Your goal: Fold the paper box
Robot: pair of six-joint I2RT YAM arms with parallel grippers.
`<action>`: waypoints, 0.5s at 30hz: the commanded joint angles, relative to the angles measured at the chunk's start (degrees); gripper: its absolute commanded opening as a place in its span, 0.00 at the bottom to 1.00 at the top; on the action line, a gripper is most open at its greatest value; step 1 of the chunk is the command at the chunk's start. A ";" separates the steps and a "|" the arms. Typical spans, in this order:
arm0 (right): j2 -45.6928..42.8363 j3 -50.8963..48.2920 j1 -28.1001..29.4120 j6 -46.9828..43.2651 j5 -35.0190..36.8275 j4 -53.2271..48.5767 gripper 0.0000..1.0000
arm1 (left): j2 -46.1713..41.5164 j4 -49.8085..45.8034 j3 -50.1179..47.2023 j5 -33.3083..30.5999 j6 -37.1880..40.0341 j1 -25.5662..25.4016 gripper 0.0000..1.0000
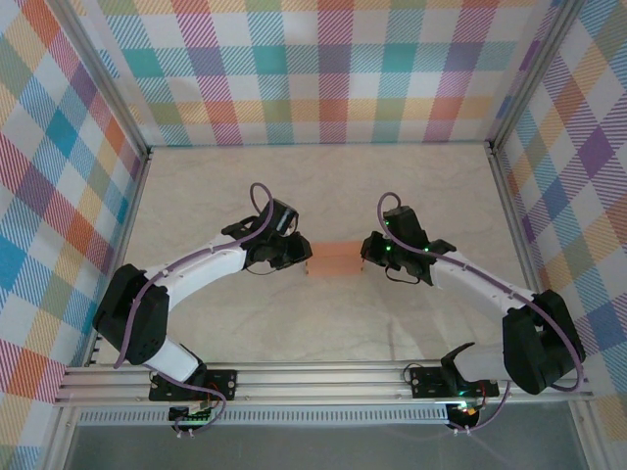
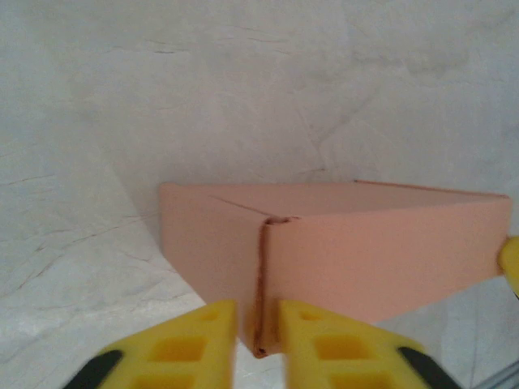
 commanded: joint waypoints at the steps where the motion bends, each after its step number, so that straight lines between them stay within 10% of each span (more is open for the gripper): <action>1: 1.33 -1.98 0.33 -0.75 -0.64 -3.50 0.00 | 3.93 -5.29 -3.47 -0.55 0.01 0.54 0.13; 4: 0.90 -1.23 0.28 -1.50 -0.88 -3.62 0.17 | 3.95 -4.70 -3.57 0.09 -0.27 0.63 0.12; 11: 1.60 -0.56 0.30 -1.74 -1.97 -3.40 0.00 | 3.39 -4.69 -2.91 0.15 0.30 0.72 0.07; 15: -0.19 1.76 0.24 -2.45 -1.44 -4.29 0.22 | 1.38 -7.85 0.48 -1.74 2.65 0.72 0.39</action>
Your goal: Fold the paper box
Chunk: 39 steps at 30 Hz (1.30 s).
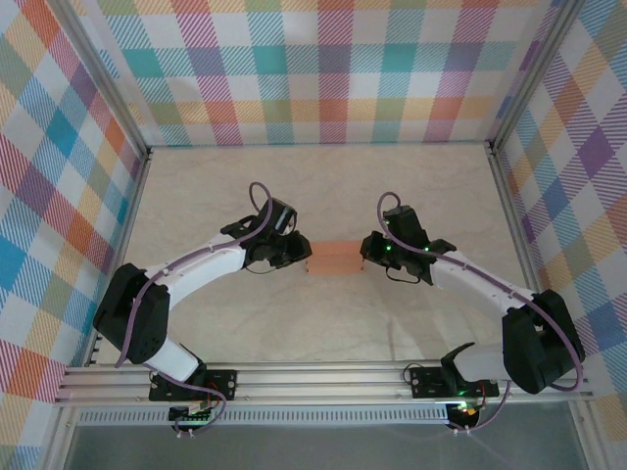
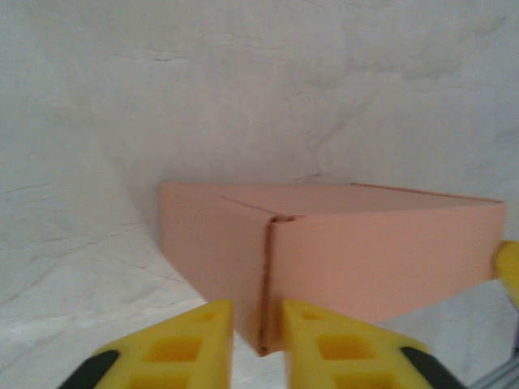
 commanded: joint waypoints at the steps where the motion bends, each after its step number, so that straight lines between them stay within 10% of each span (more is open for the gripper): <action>1: -0.58 2.01 0.50 -1.18 -1.10 -4.23 0.27 | 0.94 -8.51 1.54 -2.42 2.58 0.08 0.46; 10: -6.19 1.77 -2.91 -4.61 -1.08 -4.16 0.85 | -2.54 -7.96 10.09 -7.25 24.20 0.08 0.87; 21: -16.61 -4.28 -12.31 -8.74 -4.73 -8.48 0.91 | 7.73 -15.71 22.91 7.92 84.14 -1.92 1.00; 33: -21.93 -7.98 -14.50 -8.30 -5.70 -10.84 0.91 | 27.24 -34.23 41.40 11.16 94.91 -2.79 0.93; 39: -21.32 -7.53 -14.53 -8.81 -5.94 -10.71 0.90 | 29.98 -35.38 42.84 9.43 95.01 -3.58 0.73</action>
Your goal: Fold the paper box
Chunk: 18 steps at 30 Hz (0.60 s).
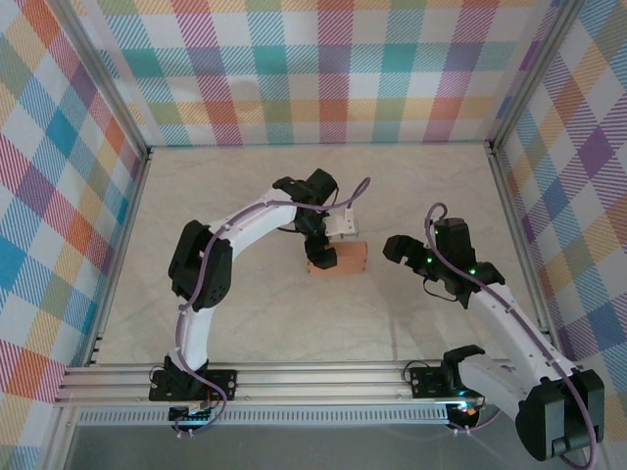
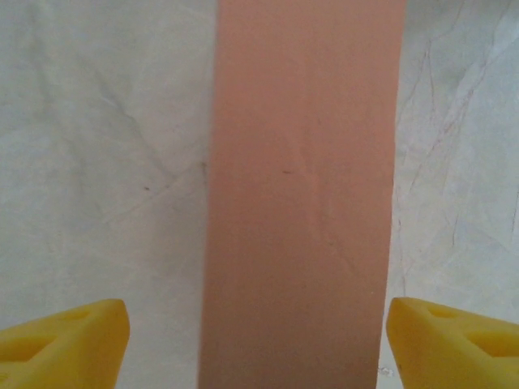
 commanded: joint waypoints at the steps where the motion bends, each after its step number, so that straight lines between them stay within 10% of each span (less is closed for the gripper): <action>1: -0.20 -0.10 -0.26 -0.80 -1.13 -0.37 0.90 | 0.52 -3.87 2.57 -0.48 1.65 -1.09 0.65; 10: 1.41 -0.14 -0.30 -0.10 -0.24 -1.10 0.89 | -2.63 -2.52 0.03 -2.94 0.79 -1.57 0.36; 18: 2.75 0.20 -0.26 0.00 -0.21 -1.11 0.89 | -9.89 11.33 -10.74 -16.70 1.51 -3.73 0.33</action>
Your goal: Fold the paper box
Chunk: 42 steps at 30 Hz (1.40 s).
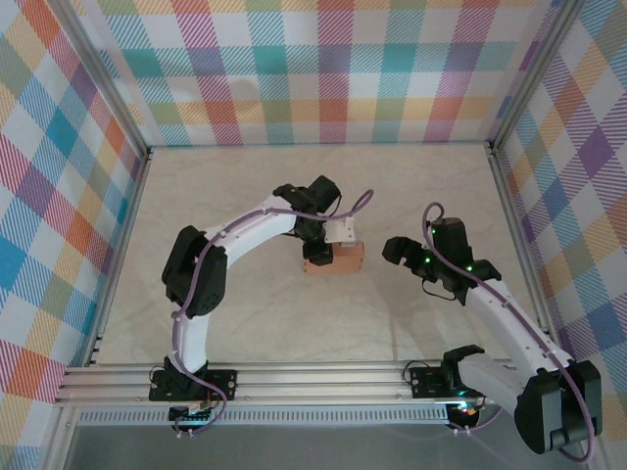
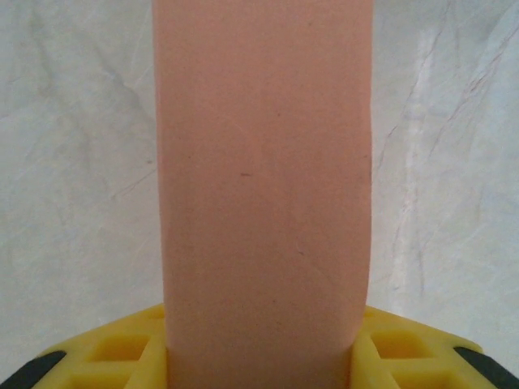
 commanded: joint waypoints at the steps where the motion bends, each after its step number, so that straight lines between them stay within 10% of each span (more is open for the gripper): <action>1: 0.61 0.15 -0.18 0.04 -0.12 -0.64 0.88 | -5.55 11.47 -6.75 -11.22 1.28 -1.56 0.34; 11: 2.30 -0.03 -0.30 0.74 -1.00 0.45 0.88 | -7.40 38.31 -22.08 -28.50 10.39 -3.70 0.40; 17: 2.12 0.40 -0.30 0.66 -0.73 0.08 0.88 | -9.29 34.19 -21.30 -24.59 6.45 -4.12 1.00; 29: 4.01 2.33 -0.31 -7.32 2.10 4.93 0.95 | -26.45 42.76 -35.30 -3.04 -21.89 3.96 1.00; 42: 6.37 -4.95 -2.39 -30.08 20.26 31.38 1.00 | -45.86 59.25 -57.00 -27.88 -42.59 18.94 1.00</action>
